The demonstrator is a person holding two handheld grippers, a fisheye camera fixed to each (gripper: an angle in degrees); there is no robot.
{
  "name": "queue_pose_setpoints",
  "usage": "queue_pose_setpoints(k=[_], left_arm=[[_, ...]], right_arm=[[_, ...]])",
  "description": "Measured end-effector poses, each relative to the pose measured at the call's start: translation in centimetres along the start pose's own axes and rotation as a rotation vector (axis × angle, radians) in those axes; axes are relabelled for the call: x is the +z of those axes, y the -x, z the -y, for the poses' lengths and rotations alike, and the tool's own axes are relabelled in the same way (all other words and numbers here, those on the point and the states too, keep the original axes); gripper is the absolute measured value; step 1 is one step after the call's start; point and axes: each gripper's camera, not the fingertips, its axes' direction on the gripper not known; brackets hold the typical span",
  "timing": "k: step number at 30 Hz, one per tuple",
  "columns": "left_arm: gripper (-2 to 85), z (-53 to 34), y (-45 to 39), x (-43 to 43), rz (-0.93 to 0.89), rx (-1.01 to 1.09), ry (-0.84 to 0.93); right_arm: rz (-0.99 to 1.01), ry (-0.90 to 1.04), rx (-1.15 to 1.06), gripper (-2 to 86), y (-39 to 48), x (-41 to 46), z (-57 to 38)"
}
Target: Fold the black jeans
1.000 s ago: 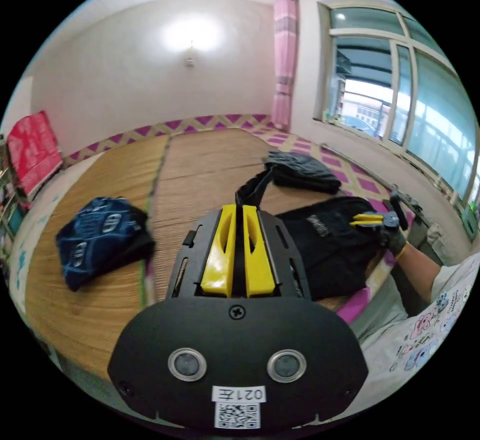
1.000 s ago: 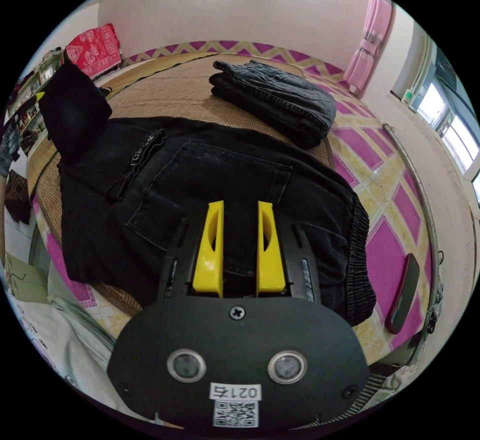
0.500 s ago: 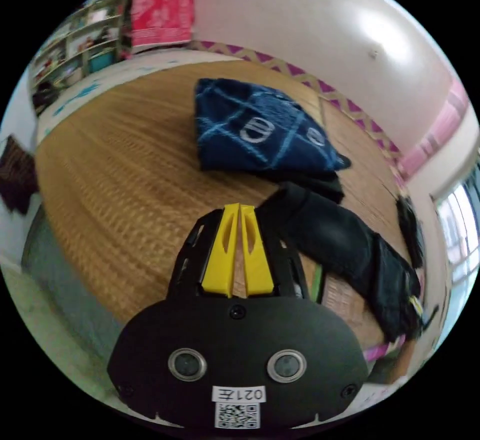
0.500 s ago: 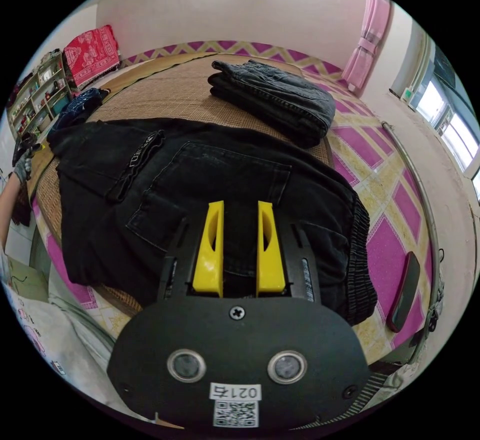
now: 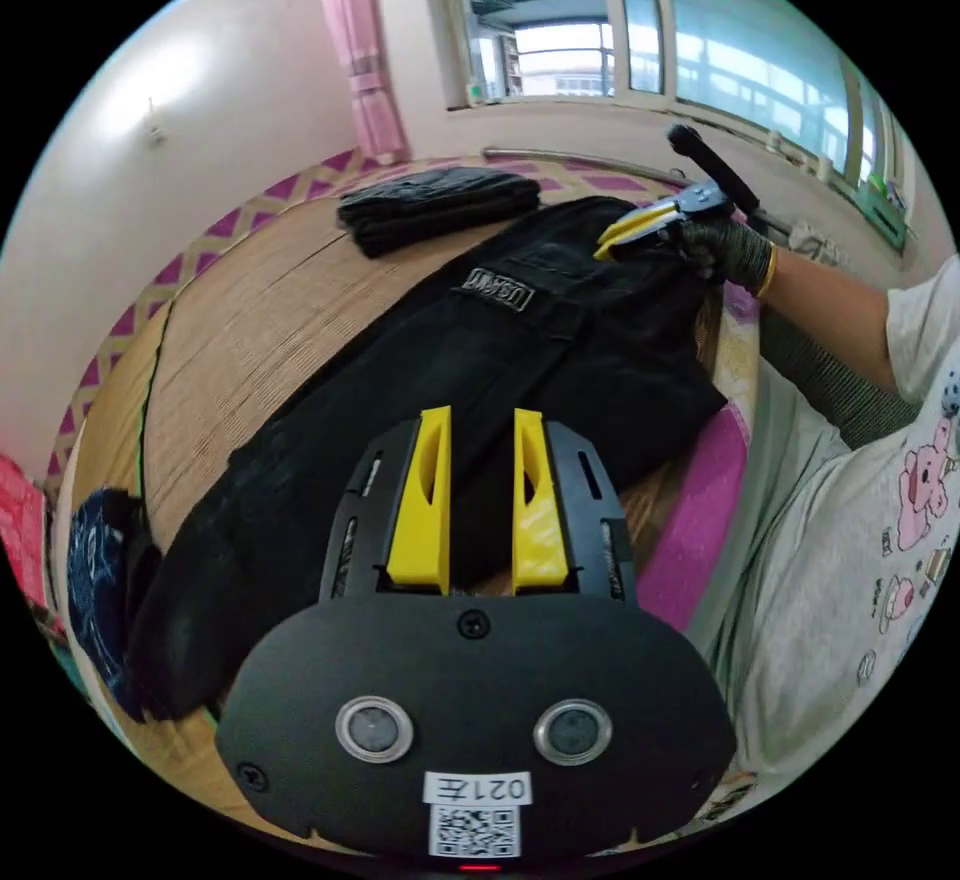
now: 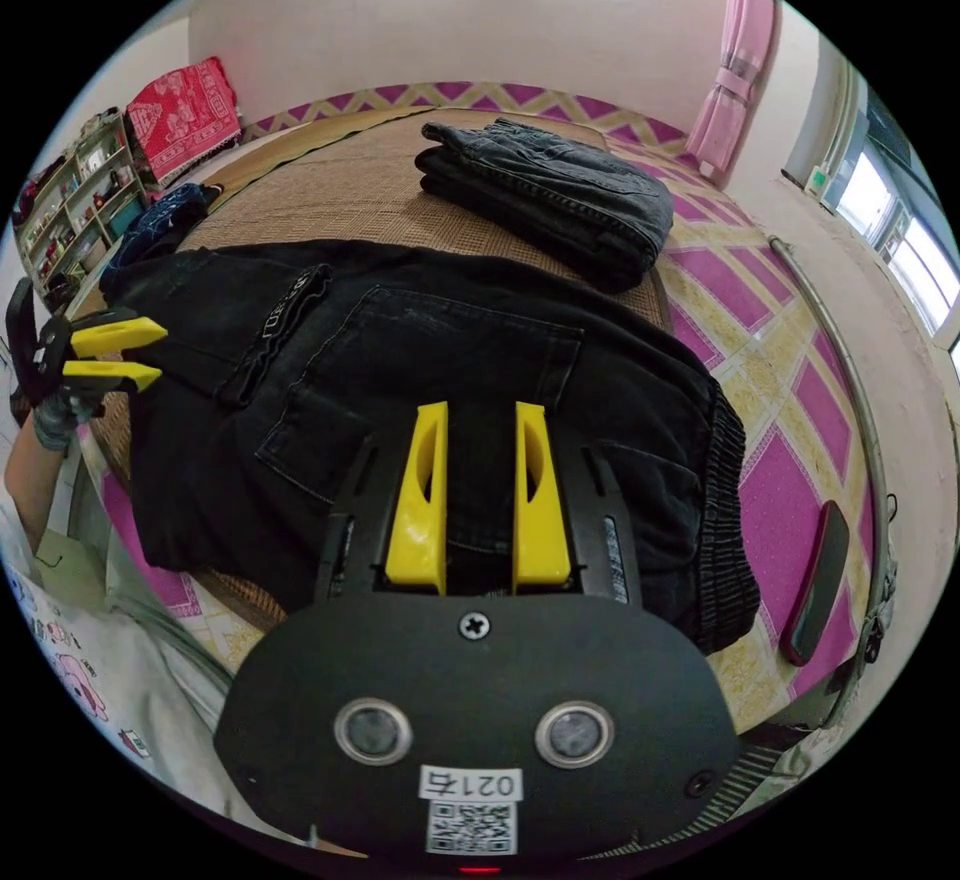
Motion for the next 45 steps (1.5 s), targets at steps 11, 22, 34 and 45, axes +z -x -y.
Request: queue_pose_setpoints(k=[11,22,34,45], left_arm=[[7.1,5.2,-1.3,3.4,-0.082,0.084,0.086],[-0.9,-7.5,18.8,-10.8,-0.313,-0.44,-0.296],[-1.0,-37.0,41.6,-29.5,0.352,-0.999,-0.246],[2.3,-47.4,51.0,-32.1,0.16,-1.209,-0.261]], right_arm=[[0.008,0.001,0.004,10.2,-0.4,-0.3,-0.9],[0.022,0.003,0.011,10.2,-1.1,-0.4,-1.6],[0.022,0.004,0.012,10.2,-1.7,-0.5,-2.2],[0.027,0.004,0.014,10.3,-2.8,-0.4,-2.6]])
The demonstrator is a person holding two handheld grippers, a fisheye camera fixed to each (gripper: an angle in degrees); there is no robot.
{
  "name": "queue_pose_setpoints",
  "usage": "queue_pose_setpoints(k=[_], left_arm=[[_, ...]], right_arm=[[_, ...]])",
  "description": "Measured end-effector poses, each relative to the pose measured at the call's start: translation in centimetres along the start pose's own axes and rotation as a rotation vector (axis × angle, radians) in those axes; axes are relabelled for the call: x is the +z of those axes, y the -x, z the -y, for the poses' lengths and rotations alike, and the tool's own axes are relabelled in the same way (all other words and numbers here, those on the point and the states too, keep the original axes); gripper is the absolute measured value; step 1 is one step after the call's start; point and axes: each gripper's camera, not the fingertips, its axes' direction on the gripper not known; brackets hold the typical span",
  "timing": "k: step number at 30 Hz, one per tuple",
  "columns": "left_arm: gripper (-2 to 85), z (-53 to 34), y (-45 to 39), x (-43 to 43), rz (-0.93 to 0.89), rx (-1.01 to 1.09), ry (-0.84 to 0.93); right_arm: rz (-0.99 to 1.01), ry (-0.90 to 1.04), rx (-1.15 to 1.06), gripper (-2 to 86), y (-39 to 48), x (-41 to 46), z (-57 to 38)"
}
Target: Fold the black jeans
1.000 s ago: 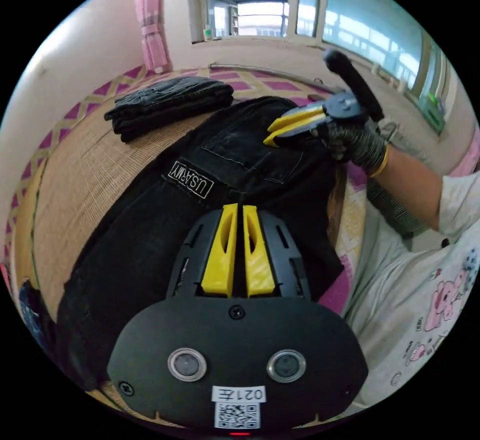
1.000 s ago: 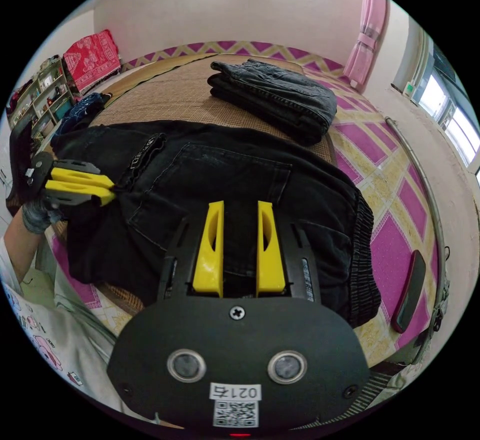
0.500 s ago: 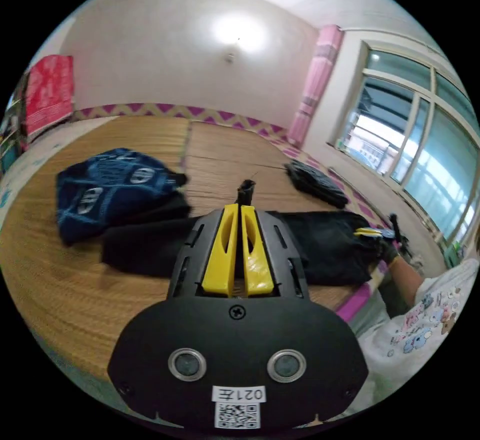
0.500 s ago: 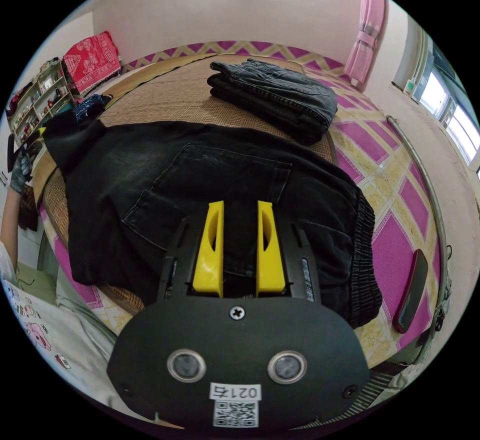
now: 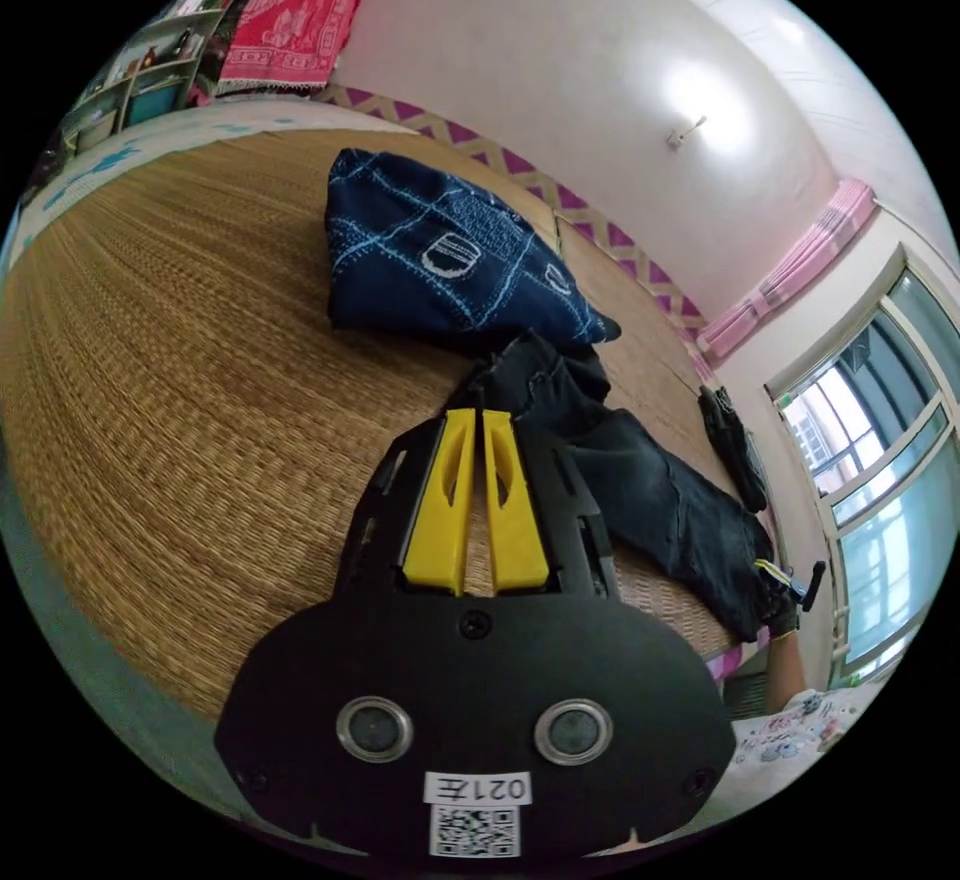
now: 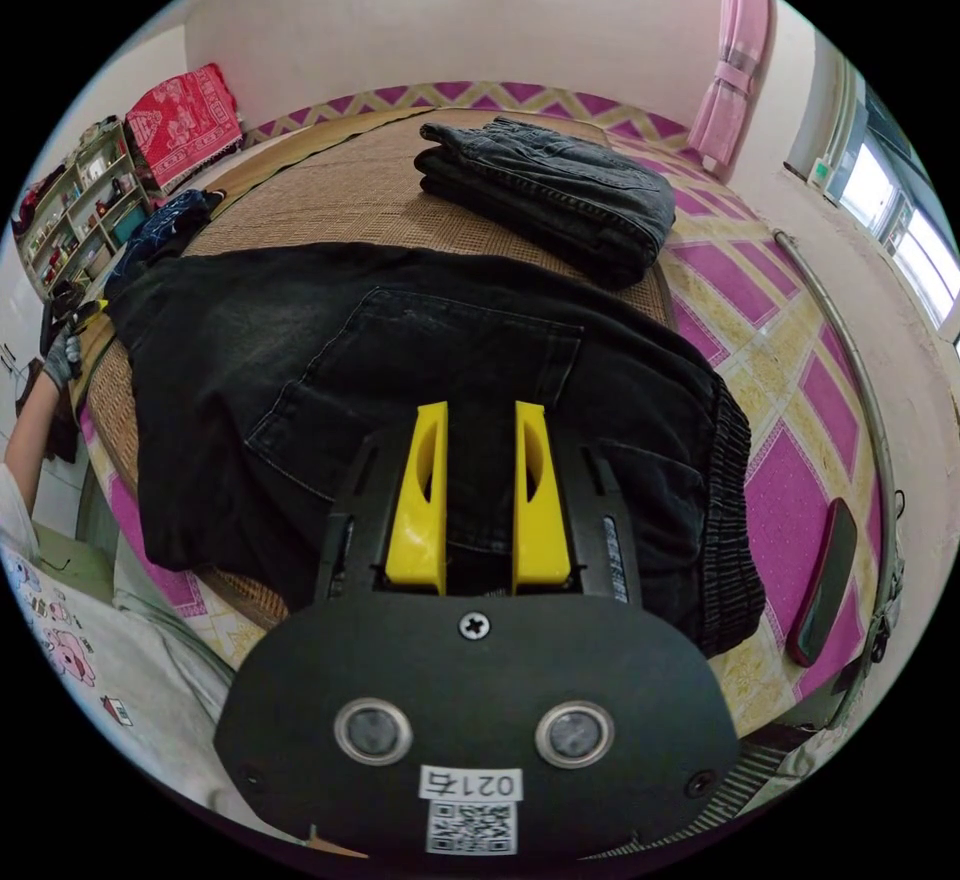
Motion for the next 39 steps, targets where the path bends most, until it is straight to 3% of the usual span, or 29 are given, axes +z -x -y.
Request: queue_pose_setpoints(k=[6,12,15,22,26,28,29,32,35,39], left_arm=[[11.0,3.9,4.2,-0.5,-0.007,-0.024,0.087],[5.6,7.6,7.1,0.2,-0.237,-0.011,0.214],[3.0,8.2,8.2,-2.4,-0.331,-0.044,0.175],[0.3,6.0,6.0,-13.9,-0.299,0.029,0.066],[-0.4,2.7,12.5,-10.7,-0.189,-0.239,0.225],[-0.7,0.6,15.7,-10.8,-0.39,-0.374,0.074],[-0.7,0.4,15.8,-11.5,-0.397,-0.377,0.013],[-0.3,0.6,13.5,-14.3,-0.401,-0.229,-0.173],[2.2,2.3,8.0,-13.8,-0.326,0.022,-0.089],[6.4,3.6,-0.8,-8.7,-0.061,0.326,0.102]], right_arm=[[0.0,0.0,0.0,10.2,-0.7,0.1,-0.2],[0.005,0.001,0.003,10.2,-1.8,0.1,-0.4],[0.019,0.002,0.011,9.9,-2.6,0.2,-0.5],[0.228,-0.004,0.121,3.6,-8.6,0.2,-1.1],[0.351,-0.009,0.177,1.3,-11.5,0.7,-1.6],[0.362,-0.009,0.175,1.1,-11.9,0.8,-1.6],[0.361,-0.01,0.169,1.1,-12.0,0.8,-1.6],[0.352,-0.007,0.156,1.1,-12.1,0.8,-1.6],[0.348,-0.008,0.158,1.0,-12.3,0.8,-1.6],[0.34,-0.008,0.16,0.8,-12.4,0.8,-1.5]])
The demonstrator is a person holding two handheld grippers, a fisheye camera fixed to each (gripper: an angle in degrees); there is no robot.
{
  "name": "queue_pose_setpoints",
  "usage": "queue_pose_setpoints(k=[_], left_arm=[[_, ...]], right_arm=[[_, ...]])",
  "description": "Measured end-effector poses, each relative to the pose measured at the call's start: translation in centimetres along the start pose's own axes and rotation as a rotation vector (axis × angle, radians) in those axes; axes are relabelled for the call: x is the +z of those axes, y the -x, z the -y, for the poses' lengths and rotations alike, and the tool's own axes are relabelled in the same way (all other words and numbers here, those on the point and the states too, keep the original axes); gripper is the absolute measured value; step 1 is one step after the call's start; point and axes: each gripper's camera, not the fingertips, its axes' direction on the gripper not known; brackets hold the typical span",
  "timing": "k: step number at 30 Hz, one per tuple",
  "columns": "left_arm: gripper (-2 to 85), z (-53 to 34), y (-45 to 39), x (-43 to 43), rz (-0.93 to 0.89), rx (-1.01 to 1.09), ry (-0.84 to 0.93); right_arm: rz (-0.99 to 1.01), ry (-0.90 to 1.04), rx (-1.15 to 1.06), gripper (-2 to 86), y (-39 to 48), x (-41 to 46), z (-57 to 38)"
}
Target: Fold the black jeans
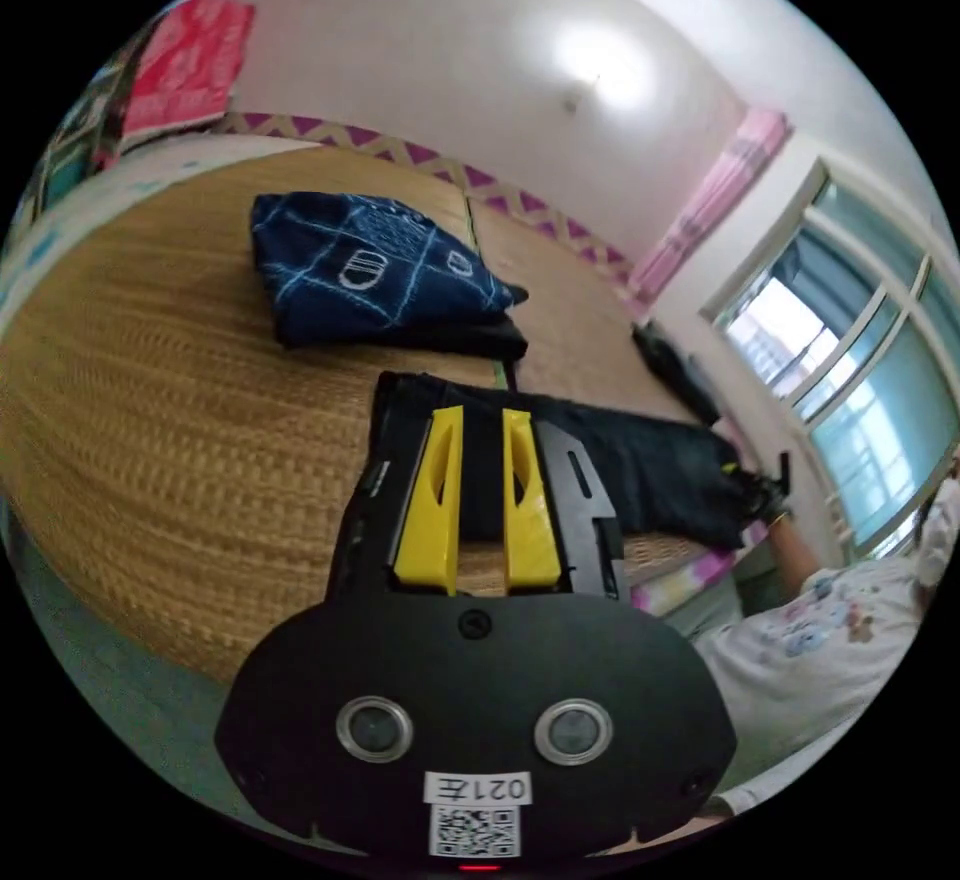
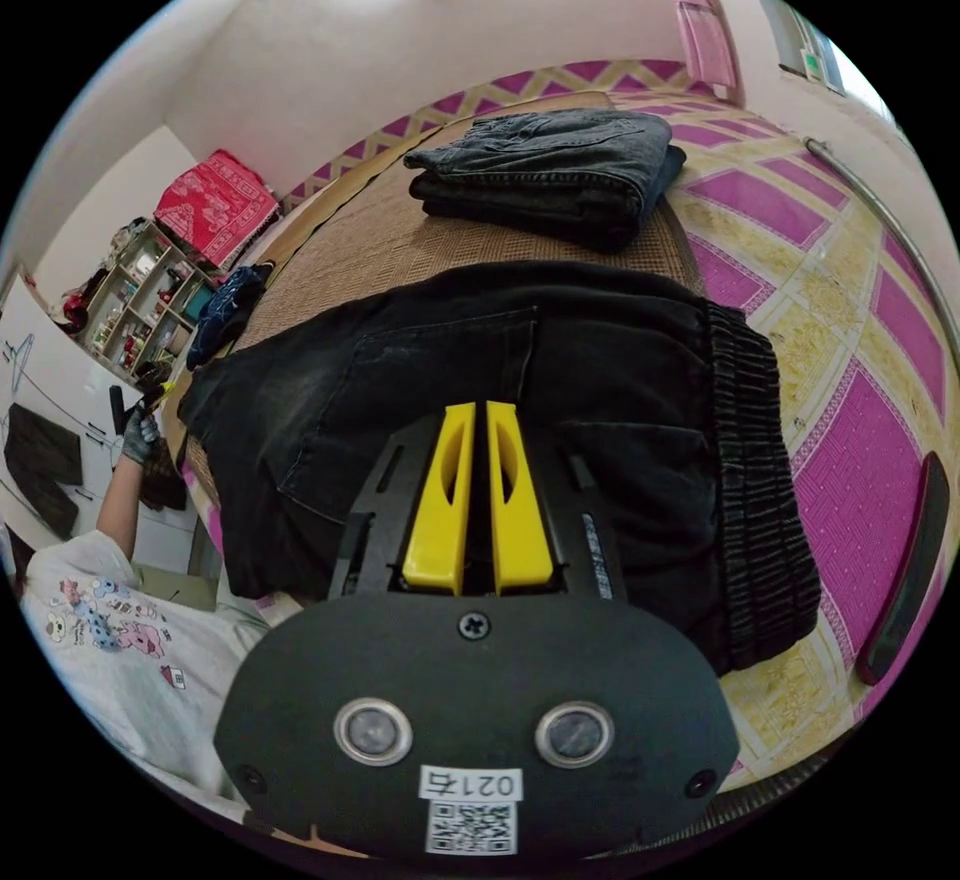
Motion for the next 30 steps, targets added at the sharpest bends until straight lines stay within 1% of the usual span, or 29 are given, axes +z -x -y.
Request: queue_pose_setpoints(k=[1,4,6,9,12,15,16,18,20,22,23,26,27,28,29,30], left_arm=[[7.0,0.8,-1.5,1.7,0.067,0.05,0.036],[8.3,2.2,-3.6,5.7,0.187,0.12,0.119],[7.8,2.6,-4.2,7.9,0.232,0.155,0.192],[1.9,2.4,-5.0,9.0,0.318,0.159,0.212],[-0.5,2.3,-4.9,8.6,0.238,0.1,0.192],[-0.8,2.0,-5.0,6.7,0.214,0.028,0.062],[-0.9,1.8,-4.9,6.1,0.177,0.005,0.015],[-0.9,1.5,-5.0,6.2,0.15,-0.015,-0.02],[-0.9,1.2,-5.3,7.6,0.186,-0.022,0.02],[-0.9,0.8,-5.6,9.9,0.236,-0.036,0.121],[-0.9,0.8,-5.7,10.0,0.232,-0.038,0.122],[-0.8,0.4,-6.7,9.7,0.21,-0.05,0.099],[-0.8,0.0,-7.4,9.0,0.229,-0.051,0.066],[-0.7,-0.3,-8.6,8.0,0.262,-0.027,0.011],[-0.7,-0.3,-9.4,7.5,0.257,0.0,-0.015],[-0.4,-0.3,-11.4,6.9,0.224,0.071,-0.042]], right_arm=[[-0.005,0.0,-0.001,0.8,0.0,0.0,0.0],[-0.018,0.0,-0.002,0.6,0.2,0.0,0.2],[-0.019,0.001,0.001,0.5,0.1,0.0,0.3],[-0.007,-0.002,0.012,0.3,-0.1,-0.1,0.5],[0.004,-0.003,0.02,0.2,-0.2,-0.2,0.7],[0.007,-0.003,0.022,0.2,0.0,-0.2,1.0],[0.006,-0.003,0.021,0.2,0.1,-0.2,1.1],[0.007,-0.003,0.021,0.3,0.3,-0.2,1.3],[0.012,-0.003,0.025,0.7,0.4,-0.2,1.6],[0.018,-0.004,0.03,1.3,0.5,-0.2,1.8],[0.02,-0.003,0.031,1.9,0.6,-0.2,2.0],[0.062,0.014,0.014,5.5,1.5,-0.5,2.7],[0.082,0.02,-0.001,6.0,1.8,-0.8,2.9],[0.109,0.007,-0.048,6.4,2.9,-1.7,3.5],[0.097,-0.019,-0.106,6.8,4.1,-2.7,4.3],[0.076,-0.027,-0.142,7.0,4.8,-3.0,4.8]])
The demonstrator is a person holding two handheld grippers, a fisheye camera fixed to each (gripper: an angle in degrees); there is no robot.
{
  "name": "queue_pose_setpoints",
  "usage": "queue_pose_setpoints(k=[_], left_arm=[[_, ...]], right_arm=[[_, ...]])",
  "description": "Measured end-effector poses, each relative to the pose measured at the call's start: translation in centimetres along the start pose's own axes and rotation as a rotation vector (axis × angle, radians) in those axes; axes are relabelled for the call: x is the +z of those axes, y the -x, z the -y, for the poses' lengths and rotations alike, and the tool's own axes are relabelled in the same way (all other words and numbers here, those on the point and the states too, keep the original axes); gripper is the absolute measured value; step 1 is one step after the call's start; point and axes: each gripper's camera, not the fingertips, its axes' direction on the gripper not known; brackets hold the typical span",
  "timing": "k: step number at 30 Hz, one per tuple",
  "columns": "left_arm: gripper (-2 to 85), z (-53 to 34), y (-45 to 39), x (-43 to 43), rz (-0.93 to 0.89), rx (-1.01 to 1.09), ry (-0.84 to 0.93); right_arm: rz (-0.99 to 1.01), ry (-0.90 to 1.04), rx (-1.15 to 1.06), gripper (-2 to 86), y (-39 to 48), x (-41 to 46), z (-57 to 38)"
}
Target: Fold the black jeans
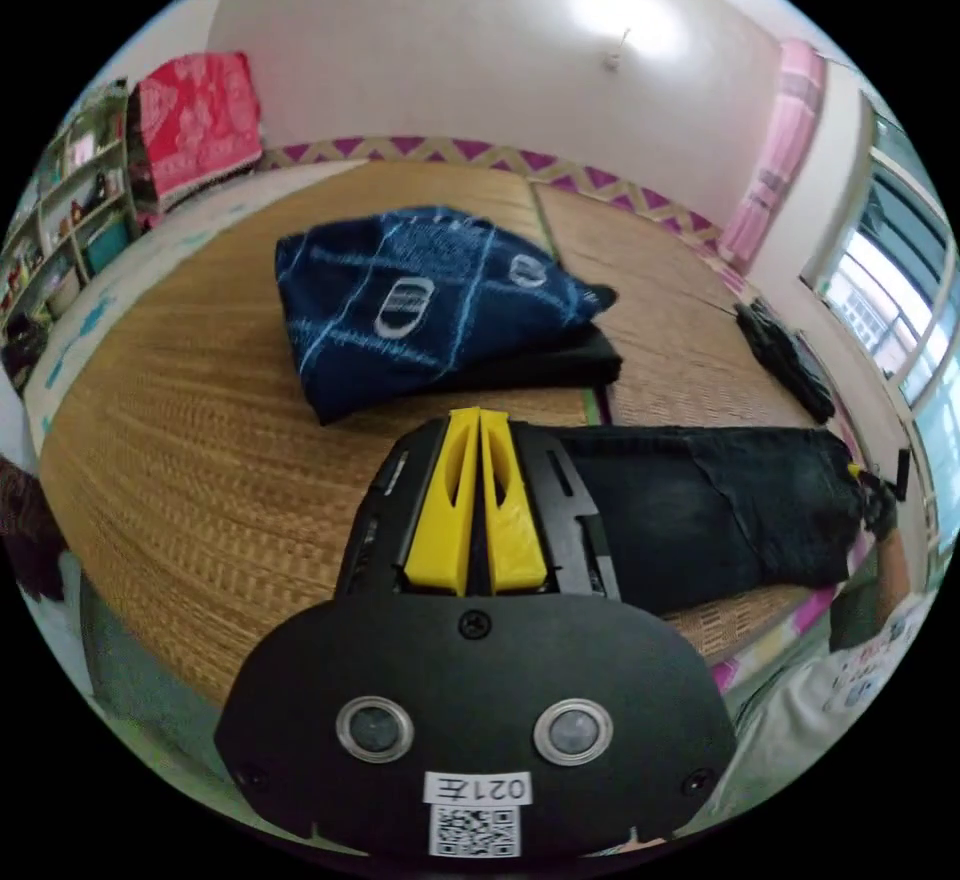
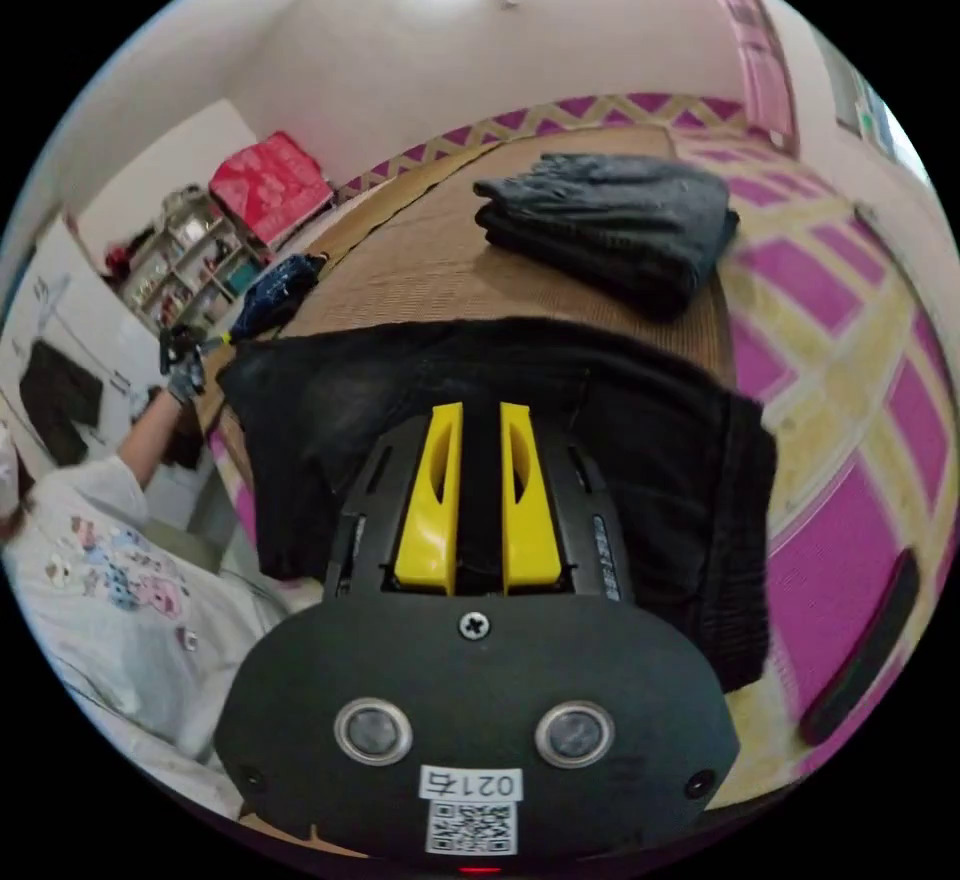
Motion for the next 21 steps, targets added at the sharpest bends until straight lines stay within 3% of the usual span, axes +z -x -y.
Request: queue_pose_setpoints(k=[5,8,12,15,21], left_arm=[[4.2,1.3,-9.2,2.2,-0.111,0.328,0.138],[6.4,1.1,-13.4,5.1,-0.102,0.471,0.206],[9.6,0.2,-15.7,8.0,-0.121,0.561,0.28],[10.4,-0.8,-15.7,8.8,-0.128,0.578,0.332],[0.3,-2.6,-16.4,7.6,-0.12,0.647,0.332]], right_arm=[[-0.319,0.138,-0.394,9.2,3.8,4.0,6.8],[-0.362,0.239,-0.533,9.6,3.4,7.1,10.1],[-0.289,0.328,-0.547,9.1,1.4,8.9,13.4],[-0.15,0.383,-0.57,2.6,0.8,9.2,14.4],[-0.099,0.25,-0.621,-0.3,2.6,4.8,13.6]])
